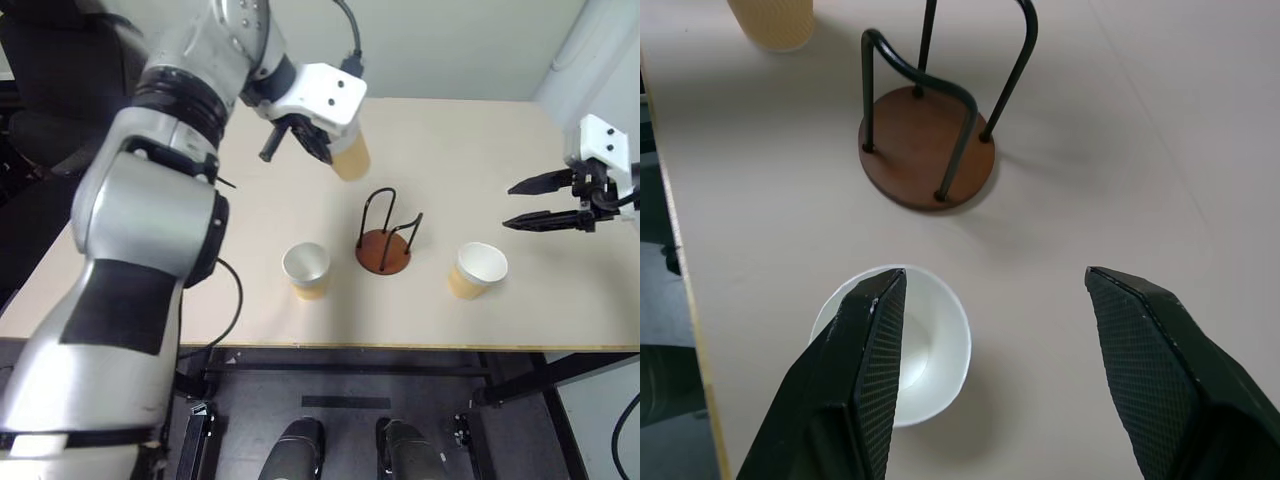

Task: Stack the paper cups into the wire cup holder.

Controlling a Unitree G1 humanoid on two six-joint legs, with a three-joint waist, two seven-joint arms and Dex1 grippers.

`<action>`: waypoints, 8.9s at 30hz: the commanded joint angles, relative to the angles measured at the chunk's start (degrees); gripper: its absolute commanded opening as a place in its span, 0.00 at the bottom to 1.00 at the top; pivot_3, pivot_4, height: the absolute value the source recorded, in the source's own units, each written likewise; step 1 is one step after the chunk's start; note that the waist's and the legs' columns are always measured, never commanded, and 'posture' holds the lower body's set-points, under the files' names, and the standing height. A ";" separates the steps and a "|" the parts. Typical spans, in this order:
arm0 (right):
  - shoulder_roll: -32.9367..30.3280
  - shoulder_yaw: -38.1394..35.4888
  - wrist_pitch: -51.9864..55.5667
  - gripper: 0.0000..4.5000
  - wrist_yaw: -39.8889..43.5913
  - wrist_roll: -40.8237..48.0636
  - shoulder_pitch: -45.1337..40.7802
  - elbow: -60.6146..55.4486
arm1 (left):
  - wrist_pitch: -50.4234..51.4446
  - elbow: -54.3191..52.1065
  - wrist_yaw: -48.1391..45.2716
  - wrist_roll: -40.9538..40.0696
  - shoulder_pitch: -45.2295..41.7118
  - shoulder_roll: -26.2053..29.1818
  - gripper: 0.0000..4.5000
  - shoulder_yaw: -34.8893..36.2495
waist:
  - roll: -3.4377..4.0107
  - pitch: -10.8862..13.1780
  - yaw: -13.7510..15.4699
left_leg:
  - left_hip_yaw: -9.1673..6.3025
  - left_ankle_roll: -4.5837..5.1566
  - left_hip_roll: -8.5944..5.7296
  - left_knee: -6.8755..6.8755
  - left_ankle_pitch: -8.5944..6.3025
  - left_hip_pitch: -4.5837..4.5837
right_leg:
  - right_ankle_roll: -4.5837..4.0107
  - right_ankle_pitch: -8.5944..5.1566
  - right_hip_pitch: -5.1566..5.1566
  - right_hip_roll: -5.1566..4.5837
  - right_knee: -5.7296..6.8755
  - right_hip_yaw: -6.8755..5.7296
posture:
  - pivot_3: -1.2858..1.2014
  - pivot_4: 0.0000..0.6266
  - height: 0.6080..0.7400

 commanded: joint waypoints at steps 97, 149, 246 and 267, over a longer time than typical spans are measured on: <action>-6.49 -10.13 8.66 0.64 -5.38 7.69 13.29 -15.68 | -7.35 -1.58 1.13 1.81 2.27 -13.63 0.47 -5.56 | 0.00 0.00 0.92 | 0.19 0.63 -0.15 0.97 -0.56 0.06 | 0.82 -0.20 0.60 -0.34 -0.06 0.03 | 0.52 0.24 1.00; -2.05 1.15 -2.51 0.64 -9.98 -2.27 19.18 -18.20 | 37.93 -25.60 -2.29 -39.35 24.78 12.71 0.88 21.55 | 0.20 -0.01 -0.12 | -0.01 0.34 0.01 0.89 -0.21 0.95 | 0.04 -0.32 1.23 0.07 -0.01 0.23 | 0.52 0.24 1.00; 18.39 18.24 -13.62 0.01 6.07 -16.70 -16.07 -6.23 | 24.92 -25.28 -2.29 -52.72 27.86 25.13 0.89 -3.97 | 0.20 -0.01 -0.60 | -0.33 -0.95 0.31 -0.09 -0.02 0.37 | -0.64 -0.79 0.24 0.24 0.09 -0.21 | 0.52 0.24 1.00; 24.61 11.73 3.34 0.51 4.49 -11.22 -16.30 -10.34 | 24.42 -24.94 -2.29 -52.00 27.75 24.25 0.89 -3.98 | 0.20 -0.01 -0.61 | -0.39 -1.00 0.32 -0.10 0.01 0.35 | -0.87 -0.83 0.24 0.23 0.10 -0.23 | 0.52 0.24 1.00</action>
